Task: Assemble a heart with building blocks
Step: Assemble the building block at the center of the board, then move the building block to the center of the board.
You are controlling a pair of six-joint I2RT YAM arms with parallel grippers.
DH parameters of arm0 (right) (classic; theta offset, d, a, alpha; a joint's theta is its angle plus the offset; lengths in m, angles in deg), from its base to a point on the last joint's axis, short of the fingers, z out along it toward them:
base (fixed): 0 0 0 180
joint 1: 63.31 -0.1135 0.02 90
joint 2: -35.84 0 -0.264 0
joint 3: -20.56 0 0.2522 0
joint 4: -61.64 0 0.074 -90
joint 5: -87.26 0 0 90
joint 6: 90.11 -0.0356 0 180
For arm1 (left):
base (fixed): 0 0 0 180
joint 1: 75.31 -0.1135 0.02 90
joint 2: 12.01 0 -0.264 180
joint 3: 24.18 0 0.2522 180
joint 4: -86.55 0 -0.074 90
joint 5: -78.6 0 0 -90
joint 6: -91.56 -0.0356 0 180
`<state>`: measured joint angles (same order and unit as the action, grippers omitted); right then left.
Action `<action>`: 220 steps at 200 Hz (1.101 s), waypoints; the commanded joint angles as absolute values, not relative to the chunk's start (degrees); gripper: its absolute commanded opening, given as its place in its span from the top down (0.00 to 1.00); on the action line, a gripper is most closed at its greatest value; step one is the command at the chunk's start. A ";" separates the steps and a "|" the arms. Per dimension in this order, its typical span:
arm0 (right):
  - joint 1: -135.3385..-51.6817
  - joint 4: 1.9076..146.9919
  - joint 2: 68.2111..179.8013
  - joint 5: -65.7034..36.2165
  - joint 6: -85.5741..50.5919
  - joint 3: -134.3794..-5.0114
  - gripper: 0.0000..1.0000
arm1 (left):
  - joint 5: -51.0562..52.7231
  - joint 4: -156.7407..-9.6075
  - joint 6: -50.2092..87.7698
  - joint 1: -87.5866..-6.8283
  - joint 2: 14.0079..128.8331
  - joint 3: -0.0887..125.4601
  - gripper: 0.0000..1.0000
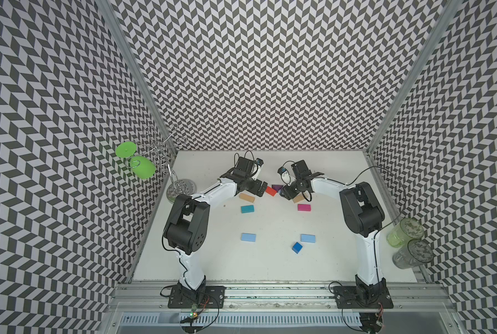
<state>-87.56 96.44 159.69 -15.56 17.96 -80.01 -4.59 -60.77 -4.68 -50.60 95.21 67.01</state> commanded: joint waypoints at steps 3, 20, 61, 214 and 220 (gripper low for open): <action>-87.95 99.13 162.47 -15.05 18.34 -80.72 0.54 | -3.77 -61.94 -4.04 -50.92 93.46 66.75 0.01; -87.88 100.47 162.83 -15.18 18.78 -81.23 0.37 | -3.82 -61.94 -4.05 -51.04 93.46 66.51 0.01; -86.98 101.21 161.45 -15.05 19.66 -80.27 0.08 | -4.00 -61.94 -3.91 -51.57 92.74 65.66 0.01; -81.94 88.27 136.96 -6.36 52.40 -59.92 0.08 | -2.10 -52.01 30.95 -54.50 93.75 67.71 0.01; -81.71 88.42 137.32 -5.50 53.93 -60.35 0.09 | -2.27 -51.76 34.06 -54.48 94.10 67.95 0.01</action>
